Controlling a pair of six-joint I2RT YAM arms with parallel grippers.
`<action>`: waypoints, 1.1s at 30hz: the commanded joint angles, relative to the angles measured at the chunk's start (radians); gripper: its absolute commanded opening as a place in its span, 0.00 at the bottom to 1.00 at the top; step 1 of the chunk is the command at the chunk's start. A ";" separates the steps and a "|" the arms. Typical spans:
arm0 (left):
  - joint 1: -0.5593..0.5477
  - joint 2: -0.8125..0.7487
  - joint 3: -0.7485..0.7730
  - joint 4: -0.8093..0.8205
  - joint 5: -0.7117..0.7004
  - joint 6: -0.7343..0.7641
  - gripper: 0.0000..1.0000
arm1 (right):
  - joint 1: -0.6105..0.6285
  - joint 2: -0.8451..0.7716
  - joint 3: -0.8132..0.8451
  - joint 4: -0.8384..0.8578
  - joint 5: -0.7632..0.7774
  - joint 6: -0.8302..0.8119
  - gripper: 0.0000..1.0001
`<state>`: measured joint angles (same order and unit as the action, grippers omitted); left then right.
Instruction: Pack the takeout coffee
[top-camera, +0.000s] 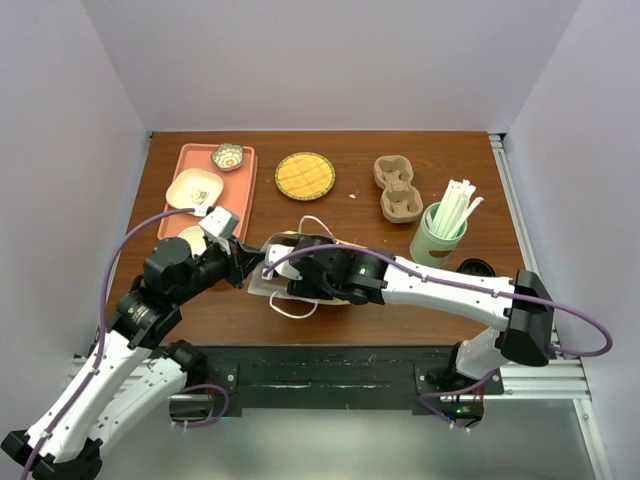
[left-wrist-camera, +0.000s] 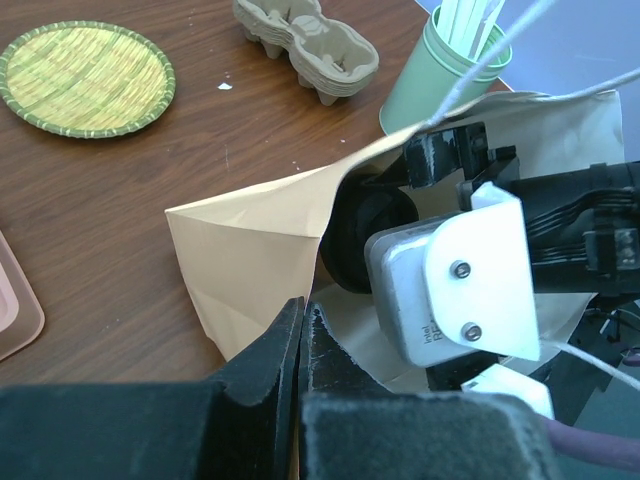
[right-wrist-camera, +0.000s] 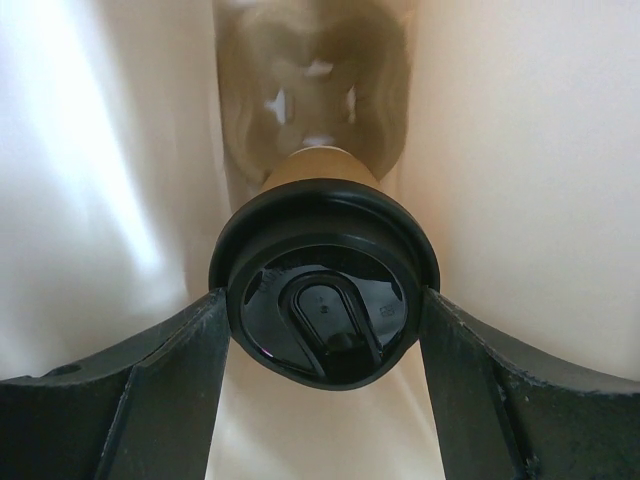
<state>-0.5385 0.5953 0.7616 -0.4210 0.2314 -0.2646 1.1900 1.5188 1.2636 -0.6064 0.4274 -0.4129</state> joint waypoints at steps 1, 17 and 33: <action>0.003 -0.005 0.019 0.005 0.006 0.028 0.00 | 0.002 -0.026 0.083 -0.033 0.008 -0.021 0.41; 0.003 0.000 0.035 -0.012 -0.012 0.024 0.00 | 0.000 -0.086 -0.033 -0.055 0.030 -0.030 0.40; 0.002 0.011 0.050 -0.032 -0.003 -0.005 0.18 | -0.020 -0.081 -0.128 0.062 0.022 -0.040 0.37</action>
<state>-0.5385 0.6029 0.7685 -0.4408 0.2272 -0.2684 1.1770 1.4525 1.1549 -0.5926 0.4496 -0.4423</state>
